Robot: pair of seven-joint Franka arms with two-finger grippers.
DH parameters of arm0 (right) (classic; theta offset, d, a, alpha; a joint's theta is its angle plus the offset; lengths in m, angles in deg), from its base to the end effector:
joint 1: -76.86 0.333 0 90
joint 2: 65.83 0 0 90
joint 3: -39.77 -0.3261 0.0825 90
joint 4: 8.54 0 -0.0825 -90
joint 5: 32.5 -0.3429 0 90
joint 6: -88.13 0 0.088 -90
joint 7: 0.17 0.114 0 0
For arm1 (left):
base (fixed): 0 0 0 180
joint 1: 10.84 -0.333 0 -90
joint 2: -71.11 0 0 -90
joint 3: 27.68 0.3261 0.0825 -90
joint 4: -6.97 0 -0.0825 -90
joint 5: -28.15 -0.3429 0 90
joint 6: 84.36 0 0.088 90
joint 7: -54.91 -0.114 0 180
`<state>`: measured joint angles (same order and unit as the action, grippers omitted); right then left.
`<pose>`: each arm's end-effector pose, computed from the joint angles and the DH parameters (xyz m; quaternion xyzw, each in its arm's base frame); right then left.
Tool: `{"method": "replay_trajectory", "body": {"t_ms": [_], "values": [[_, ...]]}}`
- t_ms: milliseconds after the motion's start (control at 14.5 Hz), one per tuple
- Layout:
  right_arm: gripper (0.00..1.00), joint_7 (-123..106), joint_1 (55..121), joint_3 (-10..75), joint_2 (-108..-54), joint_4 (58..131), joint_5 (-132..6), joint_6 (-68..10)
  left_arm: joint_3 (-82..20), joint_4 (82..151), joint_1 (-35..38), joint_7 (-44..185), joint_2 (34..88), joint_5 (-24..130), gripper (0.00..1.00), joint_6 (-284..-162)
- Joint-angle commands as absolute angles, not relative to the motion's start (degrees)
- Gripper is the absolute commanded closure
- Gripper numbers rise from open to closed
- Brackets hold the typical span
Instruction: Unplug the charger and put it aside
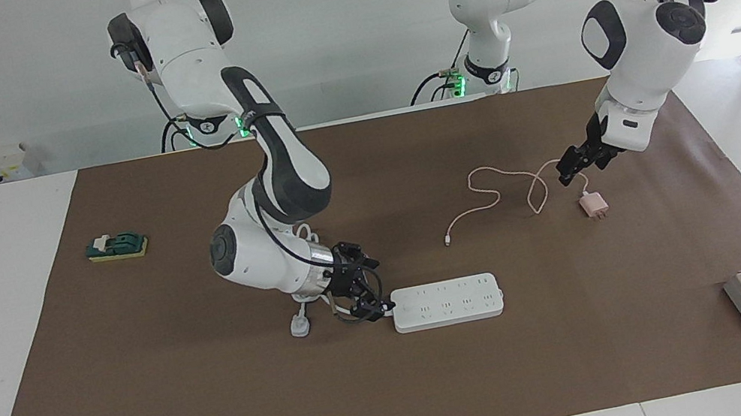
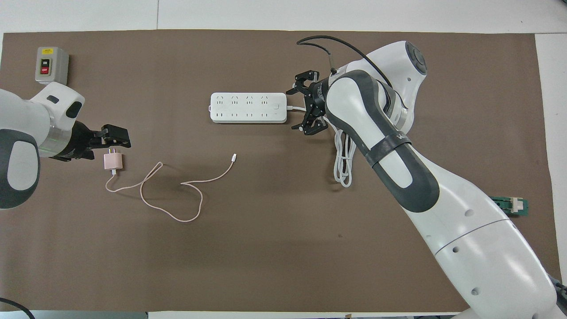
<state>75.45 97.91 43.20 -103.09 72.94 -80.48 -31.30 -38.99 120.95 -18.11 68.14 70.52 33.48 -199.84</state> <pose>0.6528 0.2608 0.3525 -0.7126 0.6142 0.2412 0.2381 0.5202 -0.0425 0.4785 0.9941 0.0996 0.0014 0.0439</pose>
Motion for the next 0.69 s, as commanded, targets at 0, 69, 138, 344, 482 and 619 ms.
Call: {"method": "replay_trajectory", "body": {"t_ms": [0, 69, 138, 344, 482, 619], "values": [[0.0, 73.4, 97.16, 45.21, -98.09, 76.54, -78.39, -27.55, -36.75, 119.04, -14.72, 68.27, 73.48, 28.44, 0.0, -197.59], [0.0, 73.04, 97.16, 46.44, -97.21, 76.27, -77.33, -26.05, -34.65, 116.59, -12.79, 68.18, 73.22, 27.02, 0.0, -194.78], [0.0, 72.61, 97.16, 47.58, -96.16, 76.27, -76.19, -25.08, -30.8, 113.78, -9.56, 67.83, 72.78, 26.83, 0.0, -191.54], [0.0, 67.96, 97.16, 50.22, -93.35, 76.62, -71.98, -21.48, -25.15, 109.64, -4.53, 67.56, 73.48, 26.66, 0.0, -185.29], [0.0, 63.49, 97.16, 52.68, -91.41, 76.62, -69.78, -18.41, -24.96, 105.69, -3.99, 67.3, 73.3, 26.48, 0.0, -178.97], [0.0, 56.21, 97.08, 55.75, -89.57, 76.62, -67.32, -15.25, -24.87, 103.66, -3.9, 65.73, 73.22, 26.57, 0.0, -176.22]]}}
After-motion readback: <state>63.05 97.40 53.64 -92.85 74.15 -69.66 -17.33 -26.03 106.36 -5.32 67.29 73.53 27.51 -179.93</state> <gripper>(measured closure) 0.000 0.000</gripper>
